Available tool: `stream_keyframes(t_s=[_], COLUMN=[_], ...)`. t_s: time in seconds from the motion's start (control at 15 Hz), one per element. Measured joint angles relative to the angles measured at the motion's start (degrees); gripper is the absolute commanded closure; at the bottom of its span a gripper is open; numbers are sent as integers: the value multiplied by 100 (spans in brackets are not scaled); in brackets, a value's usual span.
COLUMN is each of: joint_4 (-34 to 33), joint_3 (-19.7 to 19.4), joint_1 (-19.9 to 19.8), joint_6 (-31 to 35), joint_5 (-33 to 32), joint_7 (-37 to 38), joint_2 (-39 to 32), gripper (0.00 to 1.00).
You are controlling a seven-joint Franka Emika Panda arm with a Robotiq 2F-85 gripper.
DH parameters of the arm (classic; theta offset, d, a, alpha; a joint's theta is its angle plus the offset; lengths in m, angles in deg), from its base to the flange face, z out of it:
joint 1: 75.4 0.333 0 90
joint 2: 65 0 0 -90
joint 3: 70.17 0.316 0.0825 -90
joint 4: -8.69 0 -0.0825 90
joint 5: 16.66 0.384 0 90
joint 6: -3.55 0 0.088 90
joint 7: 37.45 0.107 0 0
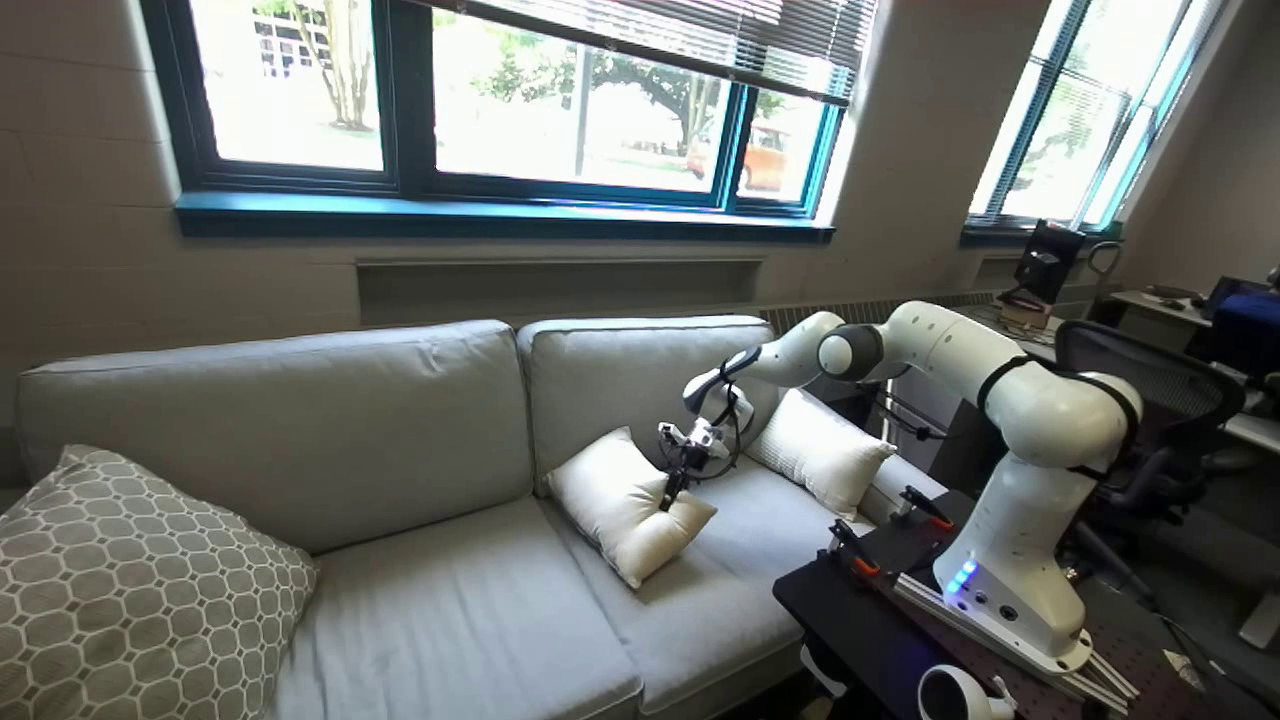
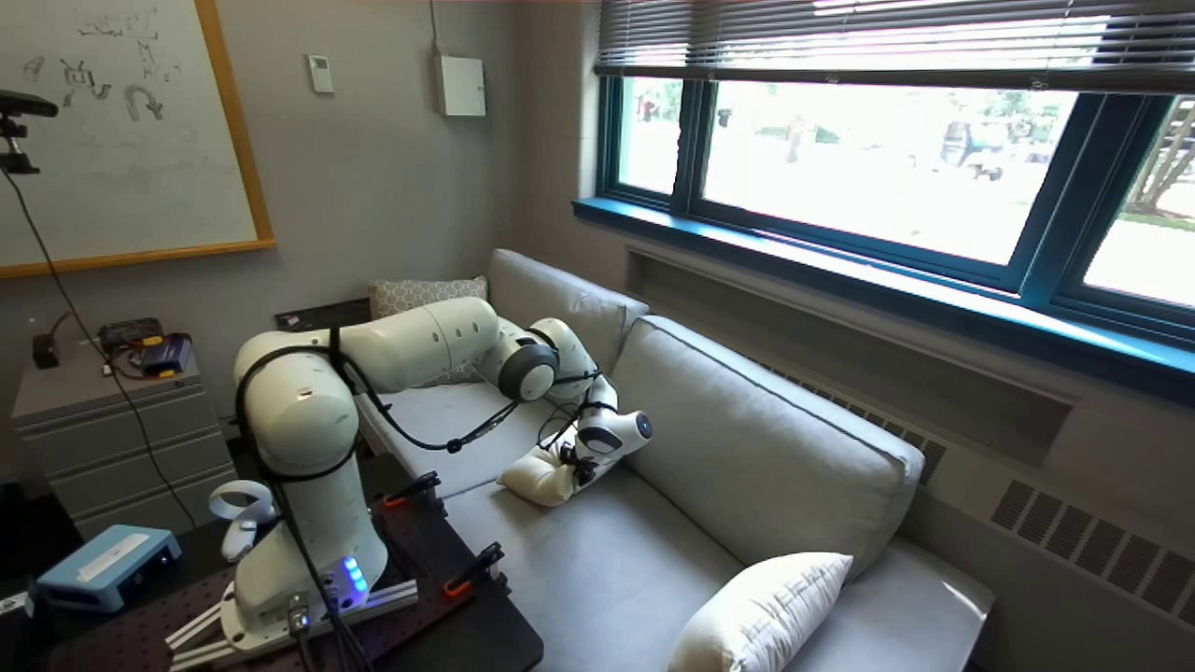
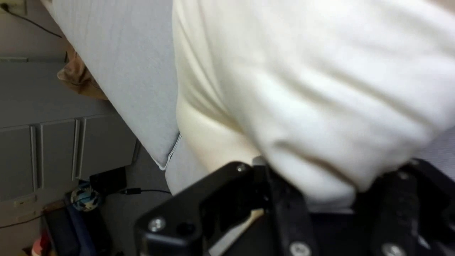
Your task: Arrange the pillows to the right
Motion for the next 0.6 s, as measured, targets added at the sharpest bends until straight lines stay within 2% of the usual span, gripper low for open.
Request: stream_keyframes(t_s=[0.2, 0.4, 0.6], joint_4=[675, 1554, 2458], joint_3=[287, 687, 1054], joint_1=[-330, -648, -881], joint_6=[549, 1107, 1935], joint_5=[609, 1266, 2021], joint_7=[-724, -1799, -2973], joint_2=[299, 762, 1293], gripper=[100, 100, 100])
